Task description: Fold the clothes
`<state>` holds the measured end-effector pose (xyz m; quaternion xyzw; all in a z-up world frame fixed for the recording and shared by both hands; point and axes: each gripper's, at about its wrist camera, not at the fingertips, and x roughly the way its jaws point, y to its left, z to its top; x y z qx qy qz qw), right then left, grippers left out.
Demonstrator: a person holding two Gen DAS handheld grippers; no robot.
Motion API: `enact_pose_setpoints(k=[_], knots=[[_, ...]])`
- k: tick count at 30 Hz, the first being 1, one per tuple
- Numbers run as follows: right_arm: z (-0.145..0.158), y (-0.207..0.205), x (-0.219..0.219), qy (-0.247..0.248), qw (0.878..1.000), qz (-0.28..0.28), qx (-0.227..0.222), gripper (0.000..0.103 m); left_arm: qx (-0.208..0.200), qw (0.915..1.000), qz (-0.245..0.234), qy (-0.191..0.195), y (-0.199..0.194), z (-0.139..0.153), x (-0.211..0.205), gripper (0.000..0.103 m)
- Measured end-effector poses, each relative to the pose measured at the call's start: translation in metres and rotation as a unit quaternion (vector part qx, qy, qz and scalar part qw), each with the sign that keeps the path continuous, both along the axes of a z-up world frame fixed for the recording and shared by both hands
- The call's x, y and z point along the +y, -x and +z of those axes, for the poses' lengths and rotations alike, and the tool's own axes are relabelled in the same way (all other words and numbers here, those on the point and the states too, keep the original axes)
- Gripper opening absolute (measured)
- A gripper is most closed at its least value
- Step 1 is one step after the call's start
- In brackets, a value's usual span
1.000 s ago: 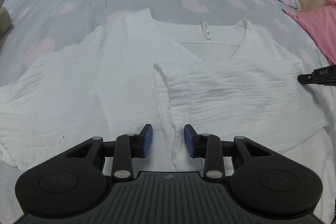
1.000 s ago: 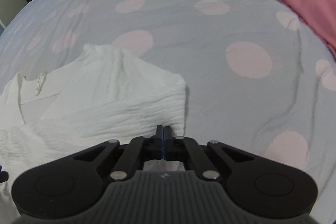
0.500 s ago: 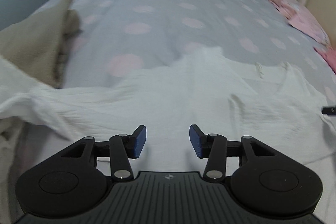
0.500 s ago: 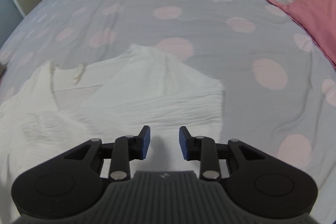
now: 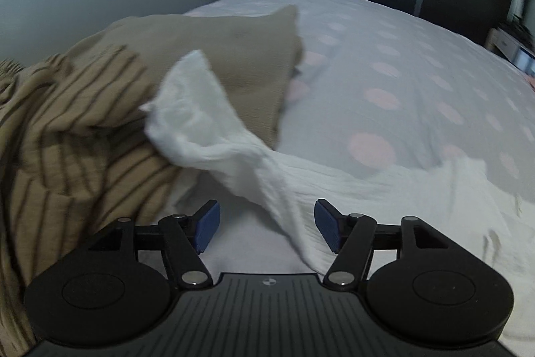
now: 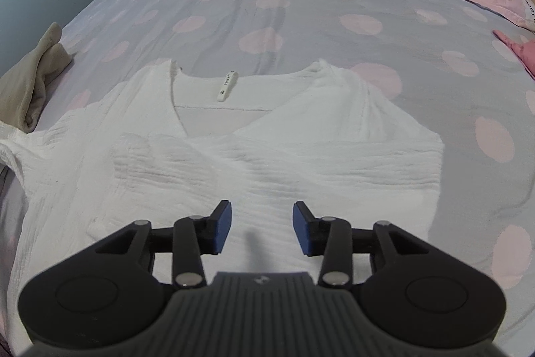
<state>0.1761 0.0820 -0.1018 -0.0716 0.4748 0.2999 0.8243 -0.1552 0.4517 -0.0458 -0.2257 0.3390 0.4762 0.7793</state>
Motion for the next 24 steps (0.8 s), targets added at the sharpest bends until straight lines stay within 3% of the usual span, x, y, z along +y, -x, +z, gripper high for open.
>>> enact_pose_setpoints(k=[6,12,15,17,22,24], knots=[[0.005,0.008,0.008,0.006,1.000,0.026,-0.011,0.048,-0.035,0.9982,0.046,-0.015,0.007,0.000,0.020,0.062],[0.005,0.014,0.009,0.019,0.999,0.047,-0.020,0.049,-0.065,0.9960,0.061,-0.001,0.006,-0.002,0.034,0.061],[0.003,0.014,0.009,0.024,0.998,0.050,-0.019,0.049,-0.095,0.9929,0.070,0.010,0.012,-0.003,0.043,0.049],[0.002,0.014,0.008,0.029,0.998,0.053,-0.017,0.049,-0.120,0.9897,0.077,0.019,0.018,-0.004,0.047,0.033],[-0.002,0.016,0.011,0.037,0.997,0.065,-0.015,0.049,-0.147,0.9854,0.084,0.018,0.026,-0.008,0.055,0.008],[-0.001,0.017,0.012,0.041,0.996,0.071,-0.020,0.050,-0.146,0.9862,0.076,0.016,0.024,-0.008,0.053,0.005]])
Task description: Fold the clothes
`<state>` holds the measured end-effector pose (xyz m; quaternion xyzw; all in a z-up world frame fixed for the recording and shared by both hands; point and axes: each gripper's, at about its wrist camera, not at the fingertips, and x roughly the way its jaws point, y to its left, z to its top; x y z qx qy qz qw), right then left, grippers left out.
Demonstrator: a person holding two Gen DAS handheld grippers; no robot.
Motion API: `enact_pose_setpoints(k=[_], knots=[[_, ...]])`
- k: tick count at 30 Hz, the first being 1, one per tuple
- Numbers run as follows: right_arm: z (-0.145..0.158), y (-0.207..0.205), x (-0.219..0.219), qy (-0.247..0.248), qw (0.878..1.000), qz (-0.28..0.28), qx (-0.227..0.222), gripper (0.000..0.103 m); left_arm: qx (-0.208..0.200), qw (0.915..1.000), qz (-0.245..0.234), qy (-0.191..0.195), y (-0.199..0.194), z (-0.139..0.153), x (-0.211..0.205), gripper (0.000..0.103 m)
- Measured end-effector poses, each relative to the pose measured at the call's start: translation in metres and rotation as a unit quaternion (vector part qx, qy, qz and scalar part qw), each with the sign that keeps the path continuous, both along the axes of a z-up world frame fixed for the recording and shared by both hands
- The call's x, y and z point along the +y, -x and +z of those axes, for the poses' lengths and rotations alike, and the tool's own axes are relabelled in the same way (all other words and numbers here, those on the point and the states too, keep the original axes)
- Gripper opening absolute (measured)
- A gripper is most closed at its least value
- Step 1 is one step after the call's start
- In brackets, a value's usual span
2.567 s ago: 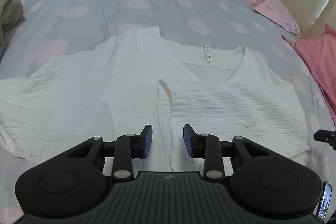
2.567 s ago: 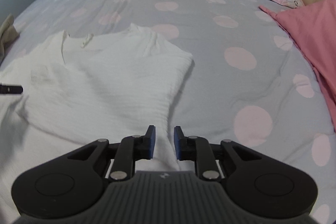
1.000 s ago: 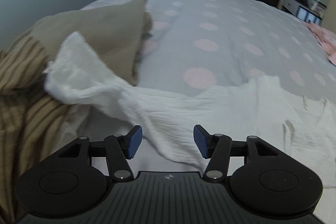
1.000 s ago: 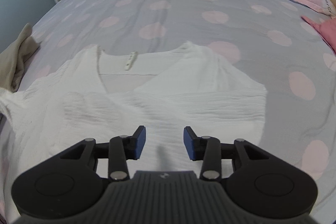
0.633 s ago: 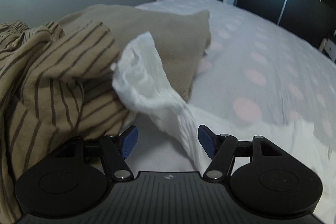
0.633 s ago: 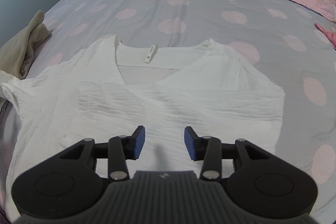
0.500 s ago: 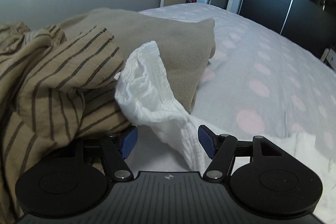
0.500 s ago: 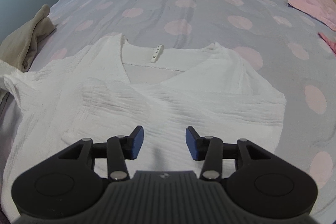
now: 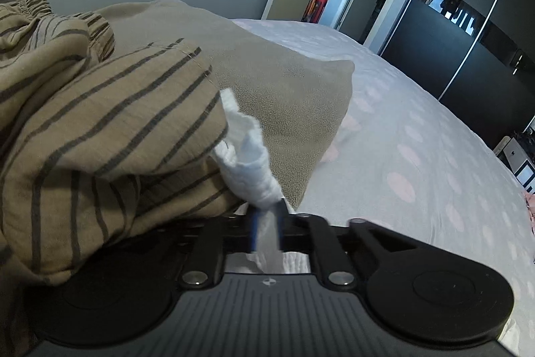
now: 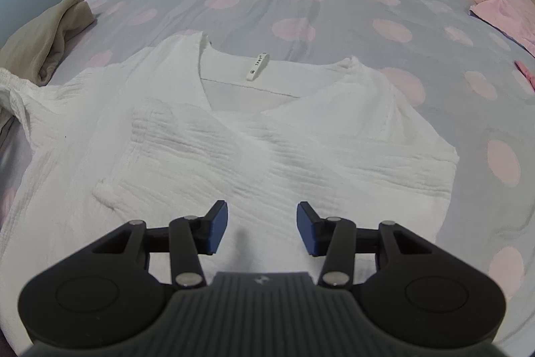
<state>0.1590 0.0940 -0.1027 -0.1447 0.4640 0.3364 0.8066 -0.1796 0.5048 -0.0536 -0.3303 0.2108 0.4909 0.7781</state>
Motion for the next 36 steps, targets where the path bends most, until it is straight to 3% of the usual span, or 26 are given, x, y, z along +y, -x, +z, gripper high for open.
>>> enact_pose_setpoints(k=[9,14,22,26,31,34,36], knots=[[0.002,0.006,0.006,0.003,1.000,0.015,-0.007,0.050,0.019,0.9964,-0.074,-0.038,-0.015,0.010,-0.021,0.001],[0.002,0.008,0.008,0.004,1.000,0.019,-0.007,0.051,0.044,0.9831,-0.155,-0.088,-0.035,0.020,-0.049,0.001],[0.002,0.011,0.016,0.005,1.000,0.029,-0.003,0.051,0.058,0.9376,-0.322,-0.116,-0.074,0.027,-0.114,0.001],[-0.001,0.014,0.021,0.002,0.999,0.033,0.006,0.052,0.085,0.9020,-0.412,-0.099,-0.096,0.007,-0.147,0.001],[-0.007,0.022,0.027,-0.007,0.999,0.036,0.034,0.052,0.163,0.8501,-0.494,-0.081,-0.112,-0.041,-0.198,0.001],[-0.008,0.026,0.030,-0.018,0.998,0.037,0.051,0.052,0.203,0.8279,-0.515,-0.093,-0.113,-0.055,-0.218,0.001],[-0.009,0.027,0.032,-0.035,0.996,0.032,0.070,0.052,0.219,0.8180,-0.523,-0.096,-0.116,-0.060,-0.224,0.003]])
